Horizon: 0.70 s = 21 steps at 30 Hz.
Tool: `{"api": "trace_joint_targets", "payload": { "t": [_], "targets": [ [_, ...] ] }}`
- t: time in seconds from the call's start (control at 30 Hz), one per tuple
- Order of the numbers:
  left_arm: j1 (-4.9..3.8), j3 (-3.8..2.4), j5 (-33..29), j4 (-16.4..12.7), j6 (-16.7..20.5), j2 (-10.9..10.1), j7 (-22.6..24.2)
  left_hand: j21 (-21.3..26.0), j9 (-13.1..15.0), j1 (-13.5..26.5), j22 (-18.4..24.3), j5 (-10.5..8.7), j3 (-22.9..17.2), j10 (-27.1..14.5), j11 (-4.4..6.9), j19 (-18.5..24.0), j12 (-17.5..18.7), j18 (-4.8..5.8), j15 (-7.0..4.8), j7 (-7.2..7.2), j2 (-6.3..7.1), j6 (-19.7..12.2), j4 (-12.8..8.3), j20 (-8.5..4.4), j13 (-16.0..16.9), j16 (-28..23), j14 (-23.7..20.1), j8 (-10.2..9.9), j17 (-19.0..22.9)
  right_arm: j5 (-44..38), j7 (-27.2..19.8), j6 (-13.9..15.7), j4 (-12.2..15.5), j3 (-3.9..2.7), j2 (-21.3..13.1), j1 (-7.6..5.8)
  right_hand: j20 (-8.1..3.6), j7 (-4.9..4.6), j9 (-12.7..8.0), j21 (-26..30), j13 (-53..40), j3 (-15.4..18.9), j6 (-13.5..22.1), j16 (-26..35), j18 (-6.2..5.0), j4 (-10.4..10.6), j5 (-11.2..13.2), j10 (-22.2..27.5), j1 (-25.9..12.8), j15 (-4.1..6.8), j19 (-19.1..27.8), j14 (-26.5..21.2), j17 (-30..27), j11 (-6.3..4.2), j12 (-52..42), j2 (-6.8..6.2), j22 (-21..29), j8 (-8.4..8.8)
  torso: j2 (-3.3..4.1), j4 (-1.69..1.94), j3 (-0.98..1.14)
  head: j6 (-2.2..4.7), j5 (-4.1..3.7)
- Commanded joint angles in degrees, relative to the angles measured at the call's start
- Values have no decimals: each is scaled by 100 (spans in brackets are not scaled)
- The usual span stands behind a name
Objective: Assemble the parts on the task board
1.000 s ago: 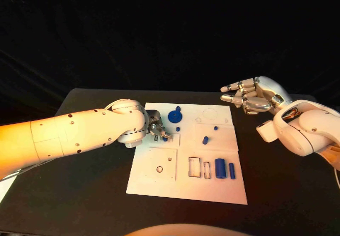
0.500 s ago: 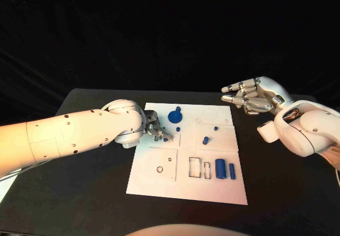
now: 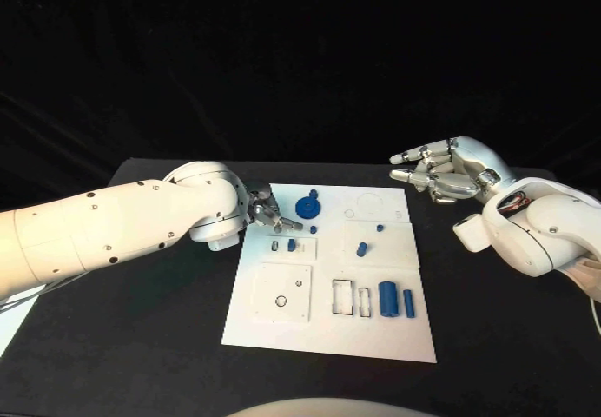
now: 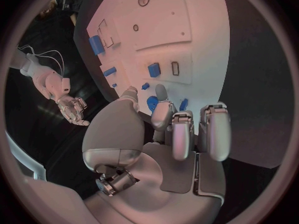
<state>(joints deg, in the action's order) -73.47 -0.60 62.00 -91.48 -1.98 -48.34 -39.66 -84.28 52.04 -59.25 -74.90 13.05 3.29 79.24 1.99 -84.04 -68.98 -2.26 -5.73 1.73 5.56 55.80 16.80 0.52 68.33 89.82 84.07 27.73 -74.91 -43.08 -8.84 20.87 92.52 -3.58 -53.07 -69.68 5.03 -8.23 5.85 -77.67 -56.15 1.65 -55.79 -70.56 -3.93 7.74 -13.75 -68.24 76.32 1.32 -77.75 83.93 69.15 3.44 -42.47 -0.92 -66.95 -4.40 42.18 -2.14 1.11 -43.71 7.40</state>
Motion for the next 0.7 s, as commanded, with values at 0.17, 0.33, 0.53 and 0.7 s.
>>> {"api": "trace_joint_targets", "payload": {
  "t": [0.17,0.33,0.53,0.7],
  "targets": [
    [-465,-97,-653,484,-647,19,213,122,-586,-363,-568,-21,83,-233,-171,-127,224,-2,193,222,-99,-299,-26,176,-245,18,593,-537,-1509,-29,-4,-52,-38,-1,19,3,-5,-5,5,18,-3,39,15,32,-93,10,-27,-27,2,-13,36,160,4,-24,-17,32,3,-8,-7,14,11,49,-1],
    [-634,-82,-174,1150,-1026,317,221,120,-828,-644,-583,-11,17,-241,-187,-134,231,-2,214,236,-191,-195,-34,211,-277,18,593,-635,-1509,-28,-2,-50,-45,-1,29,3,-5,-5,5,18,-3,39,15,32,-93,10,-27,-27,2,-13,36,160,4,-24,-17,32,3,-8,-6,21,8,79,10],
    [-690,35,172,1941,-1358,804,256,114,-917,-703,-596,-13,4,-232,-188,-141,216,1,217,237,-253,-153,-23,216,-271,18,593,-663,-1509,-27,-5,-58,-54,-1,47,3,-6,-5,6,16,-1,45,14,32,-92,14,-28,-29,0,-13,32,161,5,-24,-19,34,-1,-9,15,0,-4,102,28],
    [-689,120,370,2345,-1527,1056,281,89,-993,-680,-632,-20,20,-194,-173,-161,165,8,211,215,-345,-45,-15,215,-233,18,593,-649,-1509,-29,-4,-67,-54,-1,52,3,-6,-4,6,18,-3,45,13,29,-92,13,-28,-31,3,-13,33,161,8,-25,-22,34,1,-9,25,-16,1,107,62]
  ]
}}
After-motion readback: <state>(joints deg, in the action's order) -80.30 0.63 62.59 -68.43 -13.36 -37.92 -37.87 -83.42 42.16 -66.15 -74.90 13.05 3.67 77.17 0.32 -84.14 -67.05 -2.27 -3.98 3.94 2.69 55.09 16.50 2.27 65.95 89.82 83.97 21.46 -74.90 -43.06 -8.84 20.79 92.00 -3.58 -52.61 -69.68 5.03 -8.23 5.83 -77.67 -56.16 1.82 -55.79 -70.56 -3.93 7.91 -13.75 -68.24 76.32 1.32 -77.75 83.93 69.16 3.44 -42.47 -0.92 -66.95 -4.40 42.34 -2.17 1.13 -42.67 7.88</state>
